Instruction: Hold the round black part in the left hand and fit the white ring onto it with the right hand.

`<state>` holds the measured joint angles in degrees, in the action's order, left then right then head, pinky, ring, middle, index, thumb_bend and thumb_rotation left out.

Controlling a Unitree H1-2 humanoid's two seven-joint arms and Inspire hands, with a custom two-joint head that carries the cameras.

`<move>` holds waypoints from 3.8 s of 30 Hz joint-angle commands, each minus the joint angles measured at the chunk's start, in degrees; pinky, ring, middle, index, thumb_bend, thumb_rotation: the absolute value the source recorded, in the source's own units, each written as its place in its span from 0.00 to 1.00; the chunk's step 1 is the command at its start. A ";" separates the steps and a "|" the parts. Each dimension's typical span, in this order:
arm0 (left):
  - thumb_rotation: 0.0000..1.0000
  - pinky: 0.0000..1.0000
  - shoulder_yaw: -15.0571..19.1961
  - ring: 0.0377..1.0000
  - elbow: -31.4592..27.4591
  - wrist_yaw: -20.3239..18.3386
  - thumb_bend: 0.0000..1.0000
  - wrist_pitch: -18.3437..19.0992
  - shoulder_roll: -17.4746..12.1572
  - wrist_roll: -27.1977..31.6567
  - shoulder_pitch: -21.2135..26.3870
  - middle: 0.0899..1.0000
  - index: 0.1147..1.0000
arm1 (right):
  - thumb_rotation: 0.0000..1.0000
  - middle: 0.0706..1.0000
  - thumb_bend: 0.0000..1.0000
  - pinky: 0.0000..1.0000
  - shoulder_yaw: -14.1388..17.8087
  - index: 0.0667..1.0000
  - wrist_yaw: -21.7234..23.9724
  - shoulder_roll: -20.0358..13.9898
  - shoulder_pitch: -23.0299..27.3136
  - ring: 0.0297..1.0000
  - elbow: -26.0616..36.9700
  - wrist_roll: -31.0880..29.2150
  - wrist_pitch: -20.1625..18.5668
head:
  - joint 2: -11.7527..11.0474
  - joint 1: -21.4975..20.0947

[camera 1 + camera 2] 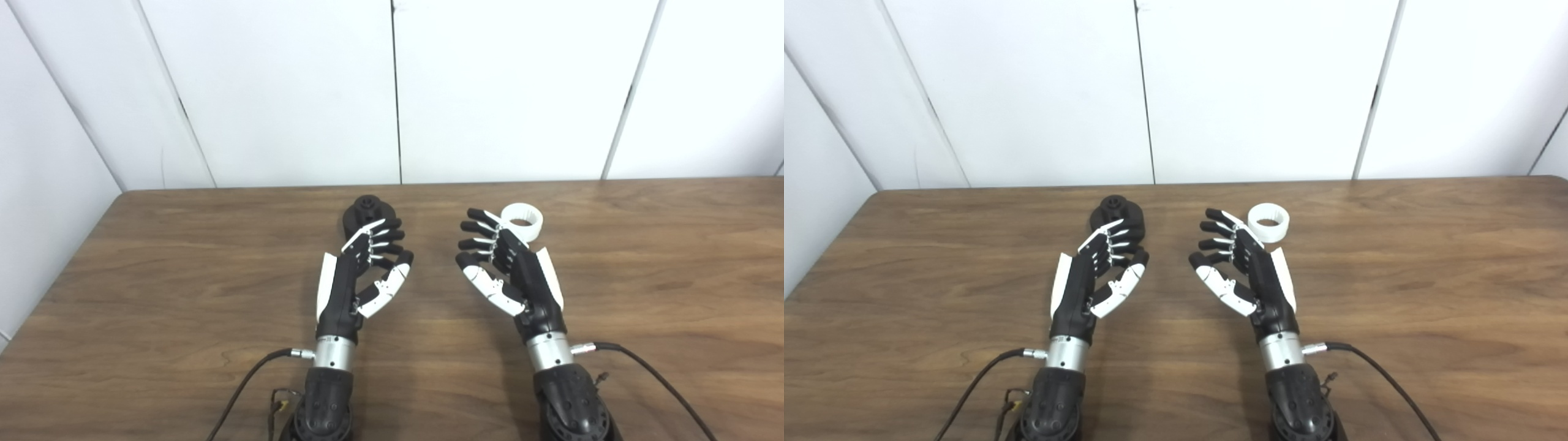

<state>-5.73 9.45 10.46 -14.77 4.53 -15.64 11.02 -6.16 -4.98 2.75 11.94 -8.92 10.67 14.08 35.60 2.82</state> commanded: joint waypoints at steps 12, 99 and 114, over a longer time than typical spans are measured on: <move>0.35 0.55 -0.19 0.63 -1.50 -0.47 0.44 -1.36 -0.43 0.04 1.94 0.69 0.70 | 0.40 0.76 0.57 0.59 -0.08 0.79 -0.54 -1.13 -3.33 0.68 -1.56 1.73 0.50 | 0.14 -0.24; 0.48 0.93 -10.43 1.00 32.61 4.24 0.98 19.76 -17.25 -22.76 30.51 1.00 0.91 | 0.40 0.77 0.55 0.56 -0.10 0.81 0.86 -3.27 -3.38 0.65 0.67 0.15 -2.81 | 0.24 -1.14; 0.46 0.94 -11.32 1.00 37.50 4.87 0.99 19.94 -16.46 -21.43 32.07 1.00 0.89 | 0.40 0.77 0.55 0.57 0.11 0.81 0.88 -3.40 -3.98 0.65 2.08 0.26 -3.71 | 0.73 -1.65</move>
<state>-17.05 46.76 13.81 5.56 -11.34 -37.19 39.48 -6.48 -4.44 1.04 10.71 -6.12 10.18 9.62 36.30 1.14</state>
